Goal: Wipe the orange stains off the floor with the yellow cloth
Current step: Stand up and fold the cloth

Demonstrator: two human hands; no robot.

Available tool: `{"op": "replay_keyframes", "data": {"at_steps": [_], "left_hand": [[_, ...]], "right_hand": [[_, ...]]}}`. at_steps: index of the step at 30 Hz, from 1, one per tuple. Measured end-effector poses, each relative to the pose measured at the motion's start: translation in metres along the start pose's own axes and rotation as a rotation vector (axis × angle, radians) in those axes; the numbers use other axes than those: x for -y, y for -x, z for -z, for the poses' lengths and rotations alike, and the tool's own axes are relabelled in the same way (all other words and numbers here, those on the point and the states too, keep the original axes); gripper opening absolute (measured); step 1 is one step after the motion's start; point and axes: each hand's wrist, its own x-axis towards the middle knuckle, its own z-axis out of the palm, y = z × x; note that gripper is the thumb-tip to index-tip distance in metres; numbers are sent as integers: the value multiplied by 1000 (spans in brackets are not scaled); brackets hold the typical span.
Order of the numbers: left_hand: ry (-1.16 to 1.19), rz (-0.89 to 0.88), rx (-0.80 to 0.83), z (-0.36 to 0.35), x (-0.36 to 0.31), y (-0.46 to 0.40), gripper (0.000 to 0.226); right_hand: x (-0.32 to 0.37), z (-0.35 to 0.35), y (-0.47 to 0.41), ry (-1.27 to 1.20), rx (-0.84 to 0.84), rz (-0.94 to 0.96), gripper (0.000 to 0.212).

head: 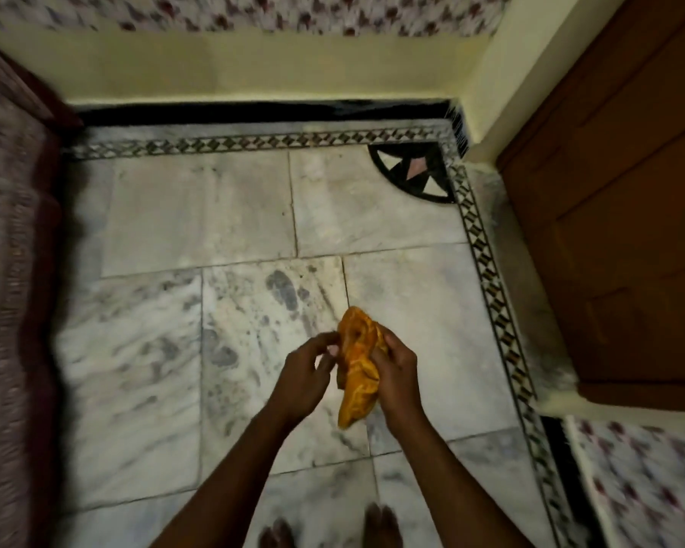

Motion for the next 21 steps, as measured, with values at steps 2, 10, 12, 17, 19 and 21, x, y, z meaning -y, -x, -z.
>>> {"op": "replay_keyframes", "data": {"at_steps": [2,10,12,17,19,21], "left_hand": [[89,-13,-66,34,-76,67,34],[84,-280,-343,140,-310,275,44],[64,-343,-401,158,-350,309,40],[49,-457,-479,177,-409,357,19],[37,-487,-464,179,-423,363,17],[6,-508,-430,179,-438,368,17]], "right_hand": [[90,12,73,-27,24,33,49],[344,62,281,-16,269,202,42],[380,73,317,-26,317,244,43],[419,89,372,-118,314,337,37],[429,92,382,-240,311,304,39],[437,92,388,-410,301,254,40]]}}
